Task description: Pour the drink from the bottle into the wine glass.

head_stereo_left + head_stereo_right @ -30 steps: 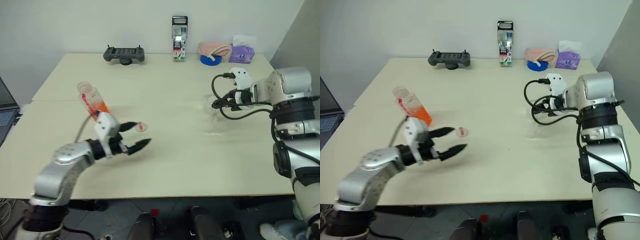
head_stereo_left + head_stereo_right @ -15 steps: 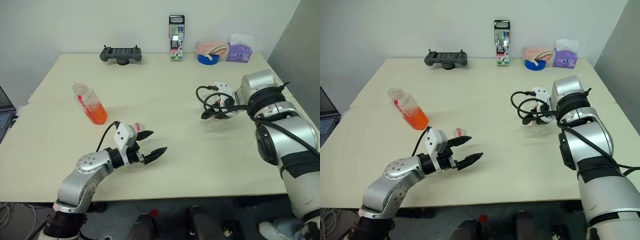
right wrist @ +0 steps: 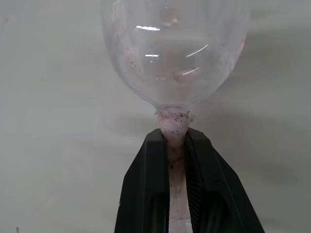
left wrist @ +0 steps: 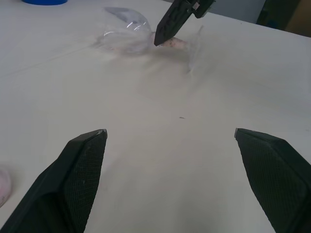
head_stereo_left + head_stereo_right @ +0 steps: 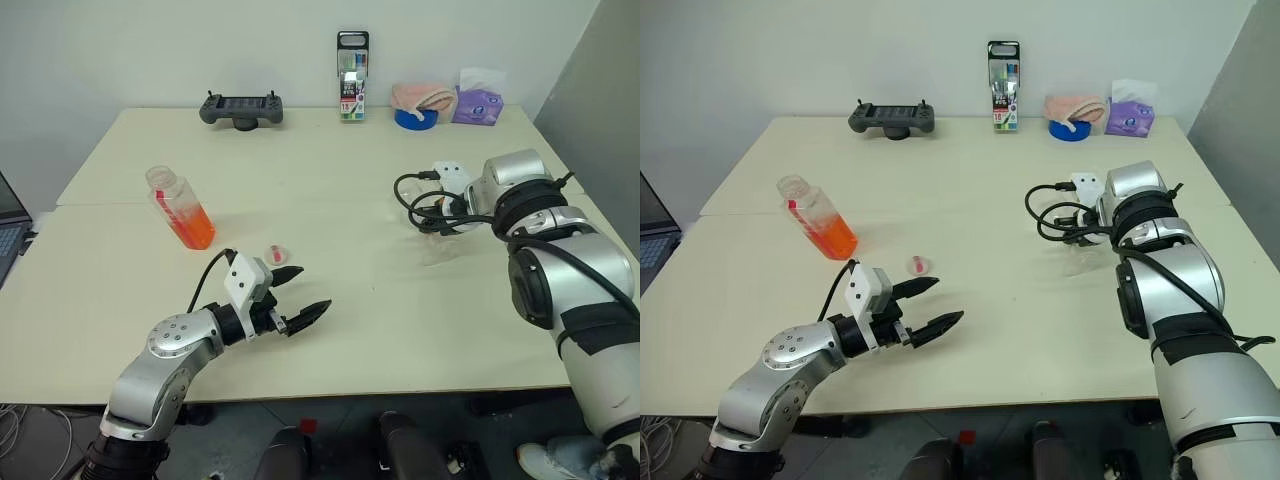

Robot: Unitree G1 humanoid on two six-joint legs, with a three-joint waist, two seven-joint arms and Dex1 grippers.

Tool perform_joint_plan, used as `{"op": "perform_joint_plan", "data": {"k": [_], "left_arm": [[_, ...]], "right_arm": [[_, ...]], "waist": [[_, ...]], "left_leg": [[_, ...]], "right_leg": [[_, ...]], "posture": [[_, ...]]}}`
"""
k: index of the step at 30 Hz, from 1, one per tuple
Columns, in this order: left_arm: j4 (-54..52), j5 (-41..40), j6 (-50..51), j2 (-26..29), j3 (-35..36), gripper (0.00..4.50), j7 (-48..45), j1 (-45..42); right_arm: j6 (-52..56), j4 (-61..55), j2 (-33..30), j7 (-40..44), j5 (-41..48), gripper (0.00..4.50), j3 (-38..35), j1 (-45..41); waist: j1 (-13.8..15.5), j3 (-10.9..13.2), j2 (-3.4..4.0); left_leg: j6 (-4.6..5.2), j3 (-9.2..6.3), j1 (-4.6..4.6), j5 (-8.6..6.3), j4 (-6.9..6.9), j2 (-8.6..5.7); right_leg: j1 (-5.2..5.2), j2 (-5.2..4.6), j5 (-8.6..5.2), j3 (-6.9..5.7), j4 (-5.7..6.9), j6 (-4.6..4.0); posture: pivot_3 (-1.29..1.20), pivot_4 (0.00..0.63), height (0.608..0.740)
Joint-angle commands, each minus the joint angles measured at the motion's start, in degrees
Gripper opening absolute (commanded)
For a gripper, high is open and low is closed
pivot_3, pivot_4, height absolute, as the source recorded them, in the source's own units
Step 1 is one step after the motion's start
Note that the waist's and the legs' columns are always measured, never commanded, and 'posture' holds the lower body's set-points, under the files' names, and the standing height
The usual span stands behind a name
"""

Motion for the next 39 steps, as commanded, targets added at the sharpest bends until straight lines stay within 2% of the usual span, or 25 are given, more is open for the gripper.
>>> {"op": "perform_joint_plan", "data": {"k": [1,3,6,10,14,18,27,32,39], "left_arm": [[-1.5,-0.9,-0.8,0.8,1.9,4.5,-0.8,0.3],[-2.4,-2.1,0.1,1.8,4.3,4.5,-0.9,2.4],[-3.4,-3.5,0.7,3.7,8.7,4.5,-1.0,6.4],[-5.1,-8.7,3.2,6.0,16.9,4.5,-1.1,9.3],[-5.4,-12.4,6.2,9.6,22.6,4.5,-2.1,10.0],[-3.8,-12.2,6.6,11.6,24.1,4.5,-2.2,10.1],[-2.8,-11.8,7.5,10.8,20.2,4.5,-0.6,5.9],[-1.3,-11.2,7.7,11.4,19.3,4.5,-1.2,4.3],[-0.2,-10.4,7.8,11.4,17.8,4.5,-1.2,2.7]], "right_arm": [[-5.1,-9.7,0.9,1.9,0.7,0.15,-1.3,-1.7],[-7.7,-21.8,3.0,0.4,3.8,0.15,-4.3,1.7],[-14.0,-39.4,8.2,-4.9,5.9,0.15,-7.4,11.3],[-21.7,-50.6,15.4,-11.7,6.1,0.15,-8.4,22.7],[-33.3,-53.3,20.6,-14.9,6.6,0.15,-9.1,29.9],[-41.9,-53.2,22.5,-16.5,2.8,0.15,-4.7,35.6],[-40.8,-57.4,27.0,-18.1,2.1,0.15,0.5,44.5],[-39.4,-58.8,25.6,-16.5,1.2,0.15,3.5,48.3],[-37.9,-62.0,18.7,-12.6,0.8,0.15,3.7,53.4]], "waist": [[-0.2,0.0,0.04],[-0.5,0.0,0.08],[-0.8,0.0,0.04],[0.0,0.0,0.0],[0.7,0.0,0.01],[0.7,0.0,-0.01],[0.2,0.0,-0.04],[0.0,-0.1,-0.09],[0.4,-0.1,-0.18]], "left_leg": [[0.0,0.0,0.0,0.0,0.0,0.0],[0.0,0.07,-0.02,0.0,-0.01,0.02],[0.0,0.03,0.0,0.0,-0.21,0.1],[-0.02,-0.24,-0.02,0.01,-0.44,0.17],[-0.15,-0.19,-0.15,0.09,-0.4,0.02],[-0.21,-0.01,-0.14,0.12,-0.35,-0.05],[-0.22,-0.12,0.02,0.13,-0.42,0.12],[-0.23,-0.1,0.11,0.14,-0.41,0.09],[-0.22,-0.13,0.73,0.13,-0.51,0.05]], "right_leg": [[0.0,0.0,0.0,0.0,0.0,0.0],[-0.08,0.01,0.0,0.05,0.04,0.0],[-0.21,0.03,-0.01,0.02,0.15,0.01],[-0.29,0.03,-0.06,-0.19,0.17,0.05],[-0.38,-0.06,-0.05,-0.12,0.16,0.03],[-0.34,-0.11,-0.05,0.02,0.01,0.04],[-0.33,0.05,-0.06,-0.06,0.22,0.01],[-0.22,0.04,-0.07,-0.04,0.18,0.02],[0.43,0.02,-0.3,-0.05,0.03,0.23]], "posture": [[0.0,0.15,0.74],[0.0,0.15,0.74],[0.0,0.15,0.74],[0.0,0.15,0.74],[0.0,0.15,0.74],[0.0,0.15,0.74],[0.0,0.15,0.74],[0.0,0.15,0.74],[0.0,0.15,0.74]]}}
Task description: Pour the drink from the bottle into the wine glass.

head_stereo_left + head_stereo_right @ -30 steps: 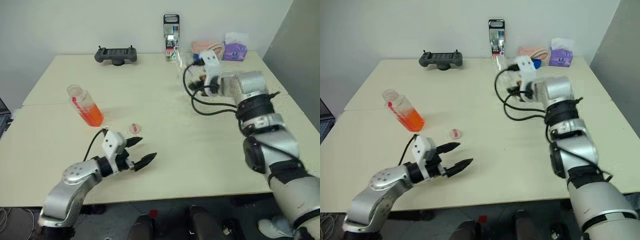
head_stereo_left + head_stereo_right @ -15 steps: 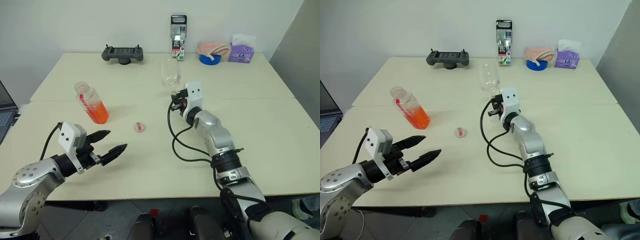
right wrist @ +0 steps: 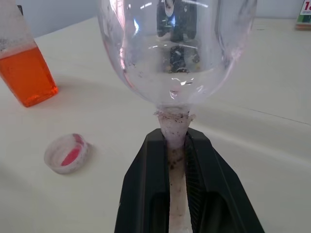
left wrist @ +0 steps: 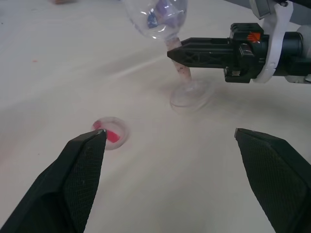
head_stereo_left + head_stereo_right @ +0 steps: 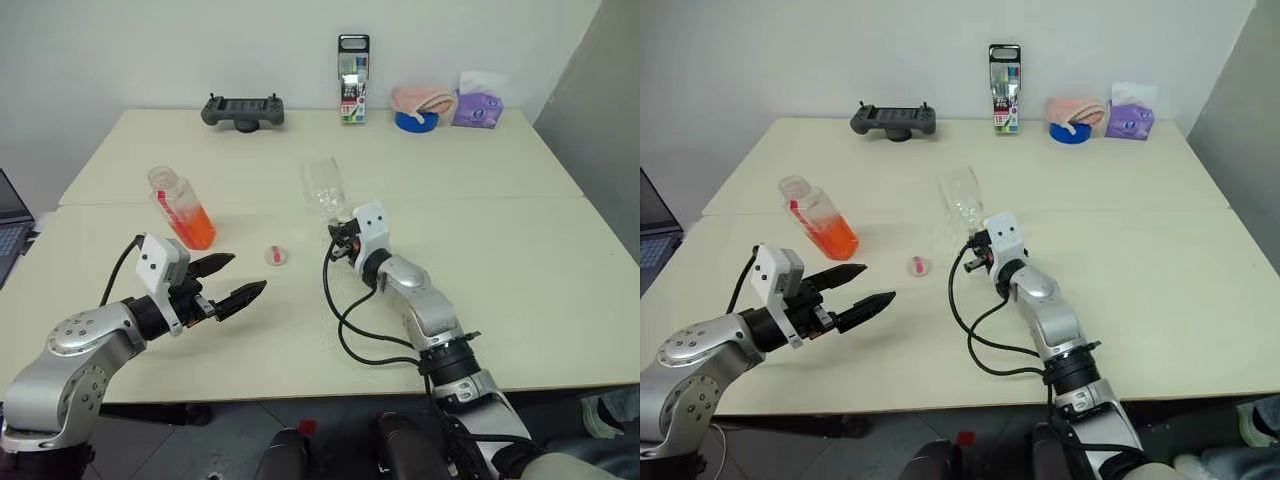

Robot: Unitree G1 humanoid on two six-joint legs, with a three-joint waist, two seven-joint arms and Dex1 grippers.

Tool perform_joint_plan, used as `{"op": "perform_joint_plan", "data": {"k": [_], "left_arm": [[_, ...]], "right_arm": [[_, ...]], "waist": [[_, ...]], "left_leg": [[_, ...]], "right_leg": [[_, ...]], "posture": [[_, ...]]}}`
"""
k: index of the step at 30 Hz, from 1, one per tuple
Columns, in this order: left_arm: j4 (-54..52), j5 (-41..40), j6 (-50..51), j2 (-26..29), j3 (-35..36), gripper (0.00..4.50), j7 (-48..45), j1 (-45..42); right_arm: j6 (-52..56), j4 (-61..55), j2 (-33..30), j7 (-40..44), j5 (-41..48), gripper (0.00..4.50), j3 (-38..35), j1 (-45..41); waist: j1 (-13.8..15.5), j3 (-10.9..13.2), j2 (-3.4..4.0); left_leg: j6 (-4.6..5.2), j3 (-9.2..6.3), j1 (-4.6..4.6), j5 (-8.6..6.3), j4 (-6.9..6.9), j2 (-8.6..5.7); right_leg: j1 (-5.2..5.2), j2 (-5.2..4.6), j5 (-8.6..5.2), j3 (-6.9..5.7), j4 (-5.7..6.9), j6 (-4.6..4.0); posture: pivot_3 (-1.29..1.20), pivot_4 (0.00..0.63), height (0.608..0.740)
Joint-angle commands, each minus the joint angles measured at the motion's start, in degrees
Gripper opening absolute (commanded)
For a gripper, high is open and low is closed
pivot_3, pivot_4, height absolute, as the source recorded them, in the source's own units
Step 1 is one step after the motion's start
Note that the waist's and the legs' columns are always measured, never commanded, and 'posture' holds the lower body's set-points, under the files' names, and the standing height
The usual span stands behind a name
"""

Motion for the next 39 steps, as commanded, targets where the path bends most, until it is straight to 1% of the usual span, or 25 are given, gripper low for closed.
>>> {"op": "perform_joint_plan", "data": {"k": [1,6,9,10,14,22,32,34,35,37,38,39], "left_arm": [[0.1,0.7,-0.2,0.8,-0.2,4.5,-0.2,-1.2],[1.5,1.3,-0.4,1.2,-0.4,4.5,-0.8,-2.2],[2.3,1.5,-0.4,1.4,-0.7,4.5,-0.9,-3.0],[2.4,1.5,-0.5,1.4,-0.8,4.5,-1.0,-3.1],[2.5,1.7,-0.5,1.3,-0.7,4.5,-1.0,-3.0],[2.5,2.2,-0.4,1.1,-0.3,4.5,-0.9,-2.4],[3.8,3.2,-1.0,1.0,-0.8,4.5,-1.3,-3.0],[4.2,3.4,-1.2,1.0,-0.8,4.5,-1.4,-3.2],[4.4,3.5,-1.3,1.0,-0.8,4.5,-1.5,-3.3],[4.9,3.8,-1.6,1.0,-0.8,4.5,-1.6,-3.4],[5.0,3.9,-1.7,1.0,-0.8,4.5,-1.6,-3.3],[5.1,4.0,-1.8,0.9,-0.7,4.5,-1.7,-3.3]], "right_arm": [[1.7,-0.8,-4.0,2.9,-0.2,0.15,-0.2,3.5],[2.2,-1.8,-6.9,5.5,0.2,0.15,0.2,5.0],[2.4,-1.5,-7.3,6.2,0.2,0.15,0.4,4.6],[2.6,-1.3,-7.3,6.2,0.3,0.15,0.4,4.3],[2.5,-1.0,-7.5,7.2,0.2,0.15,1.1,4.3],[3.7,-3.5,-9.7,11.3,0.0,0.15,3.2,7.0],[4.2,-3.1,-9.6,11.2,0.0,0.15,3.3,6.2],[4.3,-3.1,-9.5,11.2,0.0,0.87,3.2,5.9],[4.2,-3.1,-9.6,11.3,0.0,1.07,3.3,5.8],[4.4,-3.2,-9.6,11.4,0.0,1.69,3.3,5.6],[4.4,-3.2,-9.7,11.4,-0.1,2.05,3.3,5.6],[4.5,-3.3,-9.8,11.5,-0.1,2.52,3.3,5.5]], "waist": [[0.2,0.0,-0.06],[0.2,-0.1,-0.17],[0.2,-0.1,-0.18],[0.2,-0.1,-0.18],[0.2,-0.1,-0.19],[0.2,-0.1,-0.19],[0.2,-0.2,-0.21],[0.2,-0.2,-0.21],[0.2,-0.2,-0.25],[0.2,-0.1,-0.17],[0.1,-0.1,-0.17],[0.0,-0.1,-0.19]], "left_leg": [[0.0,0.01,0.02,0.0,0.01,0.0],[0.0,-0.01,0.35,0.01,0.05,0.0],[0.0,-0.01,0.59,0.01,0.04,0.0],[0.0,-0.01,0.59,0.01,0.03,0.0],[0.0,-0.01,0.59,0.01,0.02,0.0],[0.0,-0.03,0.59,0.0,0.01,0.02],[-0.01,-0.05,0.57,-0.01,-0.06,0.02],[-0.01,-0.05,0.58,-0.01,-0.06,0.02],[-0.01,-0.05,0.58,-0.01,-0.06,0.02],[-0.01,-0.08,0.48,0.0,-0.05,0.02],[-0.01,-0.04,0.32,0.0,-0.04,0.01],[-0.01,-0.02,0.28,0.0,-0.05,0.0]], "right_leg": [[0.02,0.0,0.0,0.02,-0.01,0.0],[0.37,0.0,-0.01,0.0,-0.04,0.0],[0.58,0.0,-0.06,0.0,-0.04,-0.09],[0.58,0.0,-0.15,-0.01,-0.04,-0.24],[0.58,0.0,-0.12,0.0,-0.04,-0.19],[0.58,0.0,-0.13,-0.01,-0.04,-0.2],[0.58,-0.01,-0.16,-0.03,-0.13,-0.21],[0.58,-0.01,-0.17,-0.04,-0.13,-0.23],[0.58,-0.01,-0.19,-0.04,-0.13,-0.27],[0.5,-0.01,-0.2,-0.08,-0.13,-0.29],[0.35,-0.01,-0.16,-0.03,-0.12,-0.22],[0.31,-0.01,-0.14,-0.01,-0.12,-0.19]], "posture": [[0.0,0.15,0.74],[0.0,0.15,0.74],[0.0,0.15,0.74],[0.0,0.15,0.74],[0.0,0.15,0.74],[0.0,0.15,0.74],[0.0,0.15,0.74],[0.0,0.15,0.74],[0.0,0.15,0.74],[0.0,0.15,0.74],[0.0,0.15,0.74],[0.0,0.15,0.74]]}}
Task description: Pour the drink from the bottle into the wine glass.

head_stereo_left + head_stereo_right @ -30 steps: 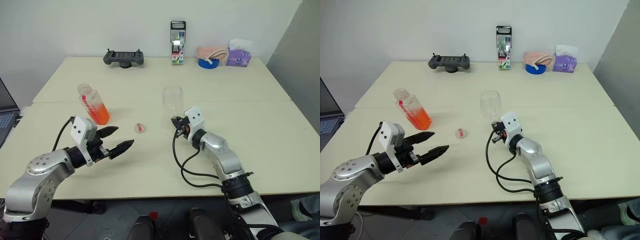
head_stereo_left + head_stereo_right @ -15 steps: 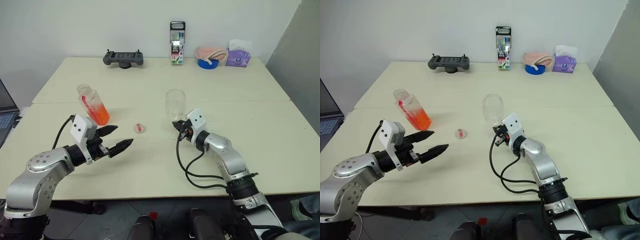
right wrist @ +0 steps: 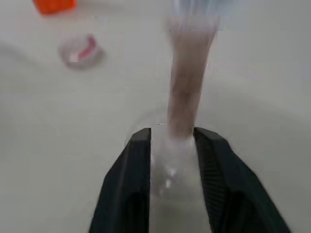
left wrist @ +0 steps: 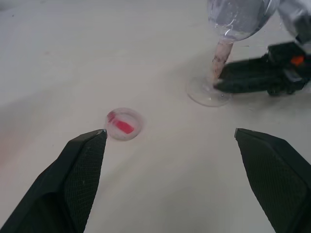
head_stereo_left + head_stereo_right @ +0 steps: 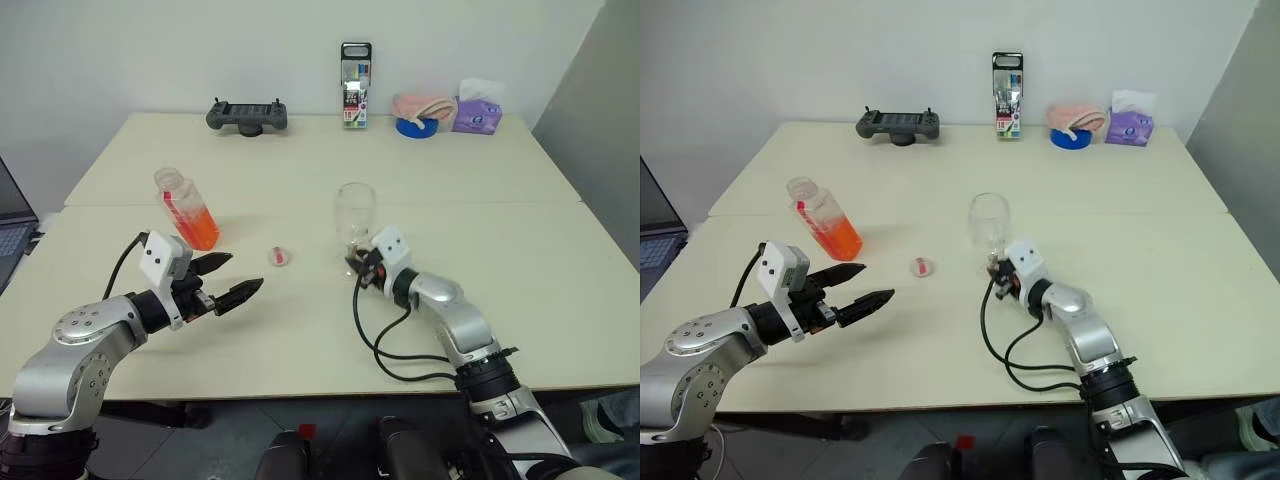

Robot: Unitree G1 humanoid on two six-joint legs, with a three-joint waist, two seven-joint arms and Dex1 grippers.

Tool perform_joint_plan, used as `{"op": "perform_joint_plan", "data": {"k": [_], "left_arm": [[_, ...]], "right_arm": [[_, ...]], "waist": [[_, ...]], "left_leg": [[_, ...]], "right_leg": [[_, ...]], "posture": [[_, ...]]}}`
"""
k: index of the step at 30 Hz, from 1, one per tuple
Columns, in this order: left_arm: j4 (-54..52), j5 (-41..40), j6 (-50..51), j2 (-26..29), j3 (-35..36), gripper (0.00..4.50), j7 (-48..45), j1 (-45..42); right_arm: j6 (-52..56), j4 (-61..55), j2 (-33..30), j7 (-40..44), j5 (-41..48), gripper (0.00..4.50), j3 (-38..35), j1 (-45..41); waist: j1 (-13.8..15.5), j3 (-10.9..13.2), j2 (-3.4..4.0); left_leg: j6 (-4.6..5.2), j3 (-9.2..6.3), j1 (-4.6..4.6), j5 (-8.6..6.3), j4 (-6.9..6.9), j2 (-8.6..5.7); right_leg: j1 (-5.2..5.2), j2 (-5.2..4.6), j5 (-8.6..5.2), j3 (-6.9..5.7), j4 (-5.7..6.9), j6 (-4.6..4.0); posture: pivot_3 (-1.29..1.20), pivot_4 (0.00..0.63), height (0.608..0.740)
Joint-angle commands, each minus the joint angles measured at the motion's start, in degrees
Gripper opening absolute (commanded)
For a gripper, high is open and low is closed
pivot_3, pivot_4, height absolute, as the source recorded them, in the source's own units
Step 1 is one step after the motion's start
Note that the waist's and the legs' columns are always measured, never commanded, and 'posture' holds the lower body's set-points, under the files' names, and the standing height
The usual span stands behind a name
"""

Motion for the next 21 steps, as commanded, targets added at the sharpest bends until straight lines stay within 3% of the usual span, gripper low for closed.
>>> {"op": "perform_joint_plan", "data": {"k": [1,6,13,21], "left_arm": [[-0.2,0.6,-1.5,0.4,0.5,4.5,-0.5,-0.7],[0.4,1.0,-1.8,0.2,0.7,4.5,-0.5,-0.5],[4.3,3.5,-5.6,-1.9,3.3,4.5,3.5,-0.2],[12.0,10.9,-17.9,-9.3,8.8,4.5,16.2,-0.1]], "right_arm": [[0.7,-1.3,-0.1,0.8,-0.1,2.79,0.4,-0.5],[1.4,-3.2,-1.0,1.8,-0.5,4.47,0.9,-0.1],[8.3,-15.5,-9.2,9.0,2.6,4.47,-0.4,0.1],[19.5,-34.1,-29.7,22.8,15.1,4.47,-11.0,1.2]], "waist": [[-0.2,0.0,-0.01],[-0.3,0.0,-0.01],[-0.1,0.0,-0.01],[0.6,0.1,0.0]], "left_leg": [[0.0,-0.01,-0.02,0.0,0.0,0.01],[0.0,-0.01,-0.24,0.0,-0.1,0.04],[0.0,0.02,-0.27,0.0,-0.07,0.0],[-0.01,-0.03,-0.34,-0.02,-0.08,0.0]], "right_leg": [[-0.03,0.0,0.01,-0.02,-0.01,0.02],[-0.32,0.01,0.01,-0.02,0.03,0.01],[-0.32,-0.02,0.0,0.0,0.01,0.02],[-0.33,-0.07,-0.02,-0.06,-0.09,0.06]], "posture": [[0.0,0.15,0.74],[0.0,0.15,0.74],[0.0,0.15,0.74],[0.0,0.15,0.74]]}}
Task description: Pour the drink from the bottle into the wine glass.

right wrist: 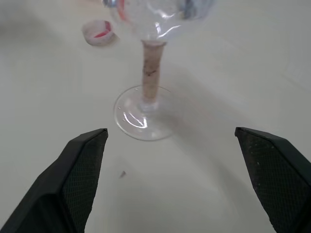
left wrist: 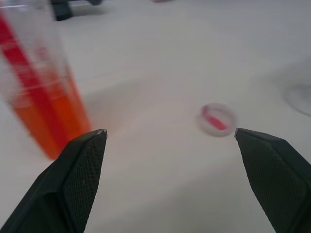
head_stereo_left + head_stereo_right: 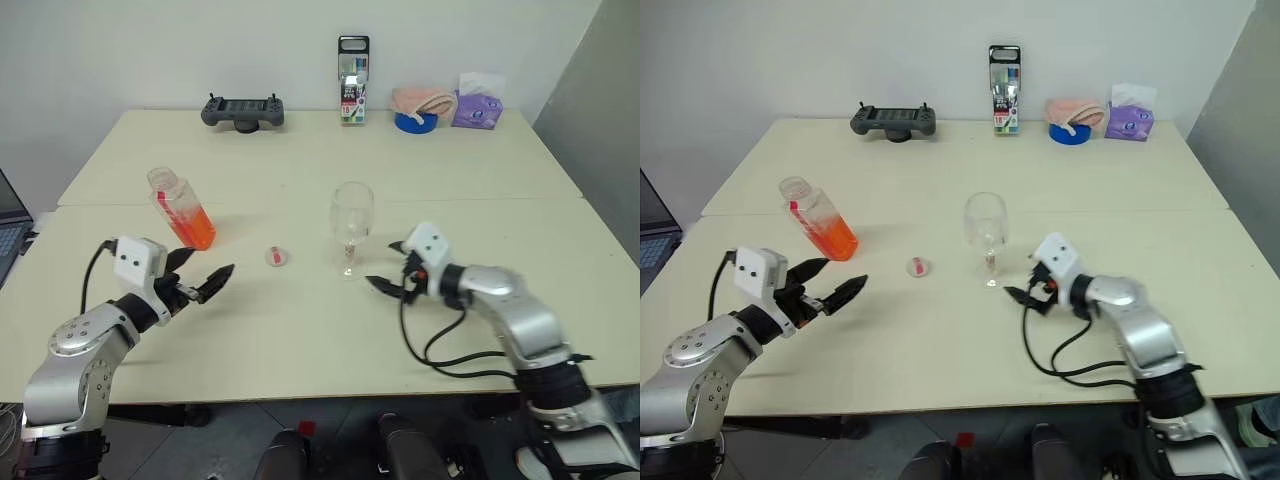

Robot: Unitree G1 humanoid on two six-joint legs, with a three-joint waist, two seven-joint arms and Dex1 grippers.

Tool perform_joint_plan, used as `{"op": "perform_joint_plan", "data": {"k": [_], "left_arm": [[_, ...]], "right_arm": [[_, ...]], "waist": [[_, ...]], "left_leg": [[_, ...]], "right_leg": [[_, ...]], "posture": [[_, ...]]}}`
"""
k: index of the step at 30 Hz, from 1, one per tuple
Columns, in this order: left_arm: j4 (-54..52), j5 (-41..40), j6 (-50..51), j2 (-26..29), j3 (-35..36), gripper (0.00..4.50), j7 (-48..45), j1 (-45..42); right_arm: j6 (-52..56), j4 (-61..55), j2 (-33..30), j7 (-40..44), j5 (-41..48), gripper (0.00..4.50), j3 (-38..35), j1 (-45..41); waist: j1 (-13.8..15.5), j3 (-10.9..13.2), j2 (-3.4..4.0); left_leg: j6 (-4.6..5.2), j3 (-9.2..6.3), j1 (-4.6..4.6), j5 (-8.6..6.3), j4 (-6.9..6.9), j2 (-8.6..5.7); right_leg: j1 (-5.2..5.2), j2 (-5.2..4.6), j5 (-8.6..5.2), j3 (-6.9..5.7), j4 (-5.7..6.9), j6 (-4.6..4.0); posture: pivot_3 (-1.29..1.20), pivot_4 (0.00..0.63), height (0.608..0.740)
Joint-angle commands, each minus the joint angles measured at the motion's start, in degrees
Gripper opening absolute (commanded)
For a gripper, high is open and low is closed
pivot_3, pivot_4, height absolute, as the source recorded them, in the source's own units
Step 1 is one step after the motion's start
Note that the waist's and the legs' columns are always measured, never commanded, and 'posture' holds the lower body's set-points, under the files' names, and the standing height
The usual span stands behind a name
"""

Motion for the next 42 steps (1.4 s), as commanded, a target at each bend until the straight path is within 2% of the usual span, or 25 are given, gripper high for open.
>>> {"op": "perform_joint_plan", "data": {"k": [1,4,6,10,14,23,42], "left_arm": [[2.9,1.9,-5.7,-2.0,3.6,4.5,4.2,-1.2],[4.8,2.6,-7.7,-2.5,3.4,4.5,5.1,-2.6],[6.2,3.2,-8.7,-2.2,3.2,4.5,5.8,-4.5],[8.6,5.1,-9.3,0.0,2.4,4.5,6.1,-8.3],[13.0,4.9,-8.5,1.9,0.4,4.5,3.6,-15.0],[27.4,8.1,-14.0,2.7,-3.0,4.5,0.1,-24.1],[45.7,10.4,-24.9,-0.9,-5.1,4.5,-0.8,-38.1]], "right_arm": [[5.0,-8.6,-7.7,7.9,7.9,4.47,-5.3,-1.3],[9.6,-9.6,-14.4,12.5,14.2,4.47,-9.8,-5.2],[11.3,-8.4,-17.3,14.4,18.3,4.47,-12.6,-10.8],[12.1,-4.1,-19.1,14.2,20.6,4.47,-13.2,-21.8],[13.6,-1.8,-17.7,14.2,23.4,4.47,-11.9,-30.2],[11.8,-2.1,-18.5,14.5,23.0,4.47,-8.7,-30.8],[10.4,-3.8,-21.4,13.9,20.3,4.47,-6.5,-26.0]], "waist": [[0.1,0.0,-0.02],[0.4,0.0,-0.06],[0.4,0.1,-0.06],[0.4,0.1,-0.13],[0.5,0.1,-0.13],[0.7,0.1,-0.12],[0.7,0.1,-0.13]], "left_leg": [[0.0,0.03,0.0,0.0,0.0,-0.02],[0.01,0.01,0.0,0.0,0.03,-0.01],[0.01,0.04,0.0,0.0,0.08,-0.02],[0.0,0.05,0.02,0.0,0.09,-0.01],[0.0,0.03,-0.16,0.0,0.03,-0.02],[0.0,0.0,-0.79,0.0,0.11,-0.08],[0.0,-0.03,-0.79,0.0,0.19,-0.08]], "right_leg": [[0.0,-0.01,0.0,0.02,0.0,0.0],[0.02,0.0,0.01,-0.02,0.0,0.01],[0.03,0.0,0.03,0.0,0.01,0.05],[0.05,0.02,0.05,-0.03,0.01,0.07],[-0.07,0.02,0.06,-0.05,-0.1,0.08],[-0.35,-0.09,0.39,-0.08,-0.63,0.01],[-0.34,-0.08,0.4,-0.13,-0.54,0.02]], "posture": [[0.0,0.15,0.74],[0.0,0.15,0.74],[0.0,0.15,0.74],[0.0,0.15,0.74],[0.0,0.15,0.74],[0.0,0.15,0.74],[0.0,0.15,0.74]]}}
